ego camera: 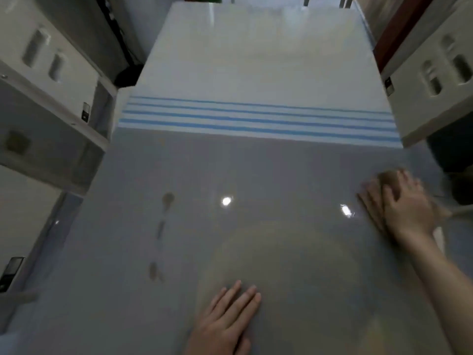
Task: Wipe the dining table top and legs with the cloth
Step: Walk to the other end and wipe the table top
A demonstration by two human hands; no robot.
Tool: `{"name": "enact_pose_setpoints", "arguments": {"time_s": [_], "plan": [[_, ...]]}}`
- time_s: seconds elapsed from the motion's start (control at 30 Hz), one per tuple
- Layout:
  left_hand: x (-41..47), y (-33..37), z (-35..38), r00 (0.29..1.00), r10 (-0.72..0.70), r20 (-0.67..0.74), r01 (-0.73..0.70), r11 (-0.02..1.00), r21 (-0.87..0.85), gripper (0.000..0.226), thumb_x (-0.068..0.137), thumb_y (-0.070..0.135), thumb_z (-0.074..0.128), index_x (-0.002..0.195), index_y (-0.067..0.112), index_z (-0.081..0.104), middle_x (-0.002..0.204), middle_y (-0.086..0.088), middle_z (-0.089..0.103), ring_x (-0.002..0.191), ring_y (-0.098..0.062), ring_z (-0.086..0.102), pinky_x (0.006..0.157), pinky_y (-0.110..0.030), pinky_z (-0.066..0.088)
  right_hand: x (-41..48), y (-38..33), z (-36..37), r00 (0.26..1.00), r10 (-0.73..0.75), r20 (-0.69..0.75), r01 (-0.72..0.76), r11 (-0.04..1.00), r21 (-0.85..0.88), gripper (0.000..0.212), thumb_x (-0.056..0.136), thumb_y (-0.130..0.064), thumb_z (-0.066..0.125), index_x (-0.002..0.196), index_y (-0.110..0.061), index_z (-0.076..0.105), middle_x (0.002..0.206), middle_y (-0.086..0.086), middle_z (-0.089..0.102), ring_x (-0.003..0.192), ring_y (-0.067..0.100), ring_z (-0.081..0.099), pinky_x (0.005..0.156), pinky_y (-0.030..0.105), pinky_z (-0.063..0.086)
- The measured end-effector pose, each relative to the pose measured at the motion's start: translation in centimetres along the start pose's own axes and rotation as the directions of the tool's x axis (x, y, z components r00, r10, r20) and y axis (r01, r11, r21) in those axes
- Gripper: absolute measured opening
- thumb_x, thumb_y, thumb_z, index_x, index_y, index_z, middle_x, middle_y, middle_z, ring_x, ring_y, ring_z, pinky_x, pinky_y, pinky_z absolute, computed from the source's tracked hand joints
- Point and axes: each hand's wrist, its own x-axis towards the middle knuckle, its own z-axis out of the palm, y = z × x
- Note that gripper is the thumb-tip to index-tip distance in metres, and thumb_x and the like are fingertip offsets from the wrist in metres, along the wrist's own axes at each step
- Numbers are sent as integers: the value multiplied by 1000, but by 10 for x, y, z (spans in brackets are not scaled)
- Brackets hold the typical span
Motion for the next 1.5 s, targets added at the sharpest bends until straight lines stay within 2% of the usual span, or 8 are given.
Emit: {"name": "enact_pose_setpoints", "arguments": {"time_s": [0.07, 0.2, 0.37, 0.67, 0.8, 1.0, 1.27, 1.5], "plan": [[2, 3, -1, 1000, 6, 26, -6, 1000, -13, 72, 64, 32, 55, 136, 24, 48, 140, 9, 50, 130, -14, 45, 102, -31, 38, 36, -50, 20, 989, 144, -37, -144, 990, 5, 68, 92, -44, 29, 149, -8, 33, 156, 13, 31, 144, 37, 24, 118, 48, 19], [2, 3, -4, 997, -18, 73, 23, 997, -73, 69, 68, 34, 55, 136, 27, 47, 144, 11, 45, 133, -14, 43, 104, -31, 36, 8, -199, 71, 961, -276, 20, 274, 959, 67, 55, 97, -34, 44, 148, -16, 37, 156, 6, 35, 144, 31, 29, 119, 38, 18], [2, 8, -10, 993, -28, 114, 36, 997, -64, 66, 71, 36, 56, 136, 26, 48, 143, 9, 46, 137, -14, 34, 109, -30, 28, -144, -182, 60, 621, -774, 119, 754, 632, 180, 46, 100, -38, 44, 143, -23, 47, 151, -3, 43, 142, 21, 36, 118, 36, 26], [-1, 12, -10, 991, -88, 96, 97, 991, -93, 65, 77, 28, 51, 140, 25, 41, 149, 11, 36, 140, -14, 31, 113, -35, 26, -23, 3, -5, 994, 84, -65, -84, 996, 11, 65, 92, -46, 27, 148, -14, 37, 155, 9, 36, 143, 33, 30, 113, 49, 28], [1, 14, -10, 987, -113, 115, 122, 990, -77, 61, 81, 28, 48, 141, 25, 39, 149, 10, 36, 141, -14, 30, 113, -37, 28, -126, -89, 35, 964, -264, -40, 264, 964, -14, 55, 95, -35, 42, 145, -14, 43, 152, 6, 42, 139, 31, 38, 117, 39, 25], [2, 14, -12, 983, -120, 138, 129, 990, -58, 62, 81, 29, 47, 142, 23, 38, 149, 8, 36, 141, -16, 28, 114, -40, 27, -362, 18, -26, 644, -709, 288, 716, 691, 101, 46, 101, -34, 40, 147, -28, 40, 145, -3, 49, 141, 19, 36, 105, 37, 39], [0, 16, -9, 986, -130, 105, 134, 990, -33, 61, 81, 27, 45, 141, 23, 40, 149, 9, 36, 141, -15, 29, 116, -38, 25, -151, 25, -7, 999, -51, 14, 51, 999, 7, 57, 94, -40, 35, 145, -16, 42, 152, 6, 41, 140, 30, 35, 114, 44, 30], [-1, 18, -13, 986, -129, 108, 128, 992, 14, 59, 82, 29, 42, 141, 24, 40, 148, 7, 39, 140, -16, 30, 115, -39, 26, -315, -54, 7, 884, -443, 149, 428, 895, 123, 49, 100, -34, 45, 146, -19, 42, 155, -2, 36, 146, 21, 28, 119, 37, 26]]}}
